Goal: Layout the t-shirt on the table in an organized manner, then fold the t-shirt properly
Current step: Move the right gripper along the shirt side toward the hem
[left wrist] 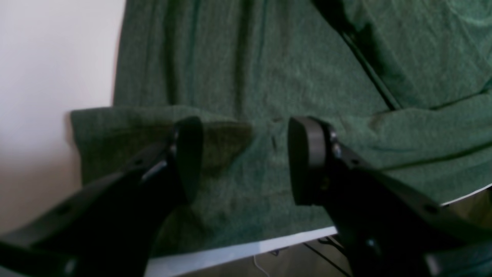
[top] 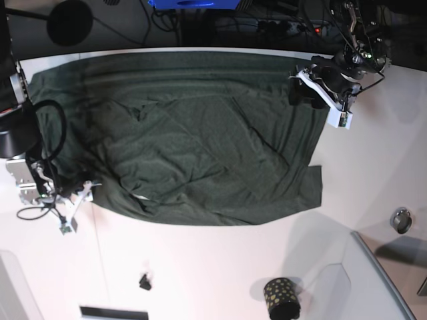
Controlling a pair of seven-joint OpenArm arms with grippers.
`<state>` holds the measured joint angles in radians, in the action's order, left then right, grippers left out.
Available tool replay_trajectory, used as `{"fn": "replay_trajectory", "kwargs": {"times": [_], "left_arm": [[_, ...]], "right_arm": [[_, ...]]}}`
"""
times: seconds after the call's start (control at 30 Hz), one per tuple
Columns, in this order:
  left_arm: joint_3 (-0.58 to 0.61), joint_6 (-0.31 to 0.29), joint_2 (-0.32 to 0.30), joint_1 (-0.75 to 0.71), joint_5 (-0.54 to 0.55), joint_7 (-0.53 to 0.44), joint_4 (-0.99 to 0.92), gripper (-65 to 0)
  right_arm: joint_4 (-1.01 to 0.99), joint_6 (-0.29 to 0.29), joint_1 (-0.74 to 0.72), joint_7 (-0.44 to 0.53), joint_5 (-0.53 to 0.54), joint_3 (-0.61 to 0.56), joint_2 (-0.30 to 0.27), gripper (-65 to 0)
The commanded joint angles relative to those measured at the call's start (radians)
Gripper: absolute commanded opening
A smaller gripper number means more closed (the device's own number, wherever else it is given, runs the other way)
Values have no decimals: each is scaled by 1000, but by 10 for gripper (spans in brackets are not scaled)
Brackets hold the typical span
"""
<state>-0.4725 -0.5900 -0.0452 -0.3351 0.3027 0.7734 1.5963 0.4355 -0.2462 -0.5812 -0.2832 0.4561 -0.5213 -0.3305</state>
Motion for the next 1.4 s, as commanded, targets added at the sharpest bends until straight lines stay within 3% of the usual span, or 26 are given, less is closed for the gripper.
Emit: {"fn": "replay_trajectory", "kwargs": {"times": [0.0, 0.1, 0.2, 0.23, 0.27, 0.37, 0.53, 0.77, 1.0, 1.17, 1.37], "left_arm": [[-2, -3, -6, 0, 16, -19, 14, -323], [-2, -3, -6, 6, 20, -19, 16, -323], [-2, -3, -6, 11, 20, -18, 17, -323], [-2, -3, -6, 11, 20, -18, 17, -323], [-2, -3, -6, 11, 20, -18, 17, -323], [-2, -3, -6, 11, 16, -18, 16, -323], [-2, -3, -6, 6, 16, -19, 16, -323], [-2, -3, -6, 11, 14, -19, 16, -323], [-2, -2, -6, 12, 14, -19, 16, -323], [-2, -2, -6, 12, 14, -19, 16, -323], [-2, -2, -6, 14, 14, -19, 14, -323]], "right_arm": [[7, 3, -29, 12, 0, 2, -17, -288], [6, 3, -27, 12, 0, 5, -17, -320], [6, 5, -27, 14, 5, 7, -23, -569], [7, 5, -27, 14, 7, 8, -25, -633], [15, 6, -27, 14, 7, 8, -26, -650], [44, 6, -16, 25, 8, 53, -28, -644], [193, 6, 74, 35, -1, 234, -29, -644], [372, 6, 155, 40, -1, 249, -29, -644], [629, 6, 306, 34, 0, 401, -57, -644], [658, 6, 366, -17, 0, 410, -78, -644], [761, 5, 476, 20, 5, 410, -84, -644]]}}
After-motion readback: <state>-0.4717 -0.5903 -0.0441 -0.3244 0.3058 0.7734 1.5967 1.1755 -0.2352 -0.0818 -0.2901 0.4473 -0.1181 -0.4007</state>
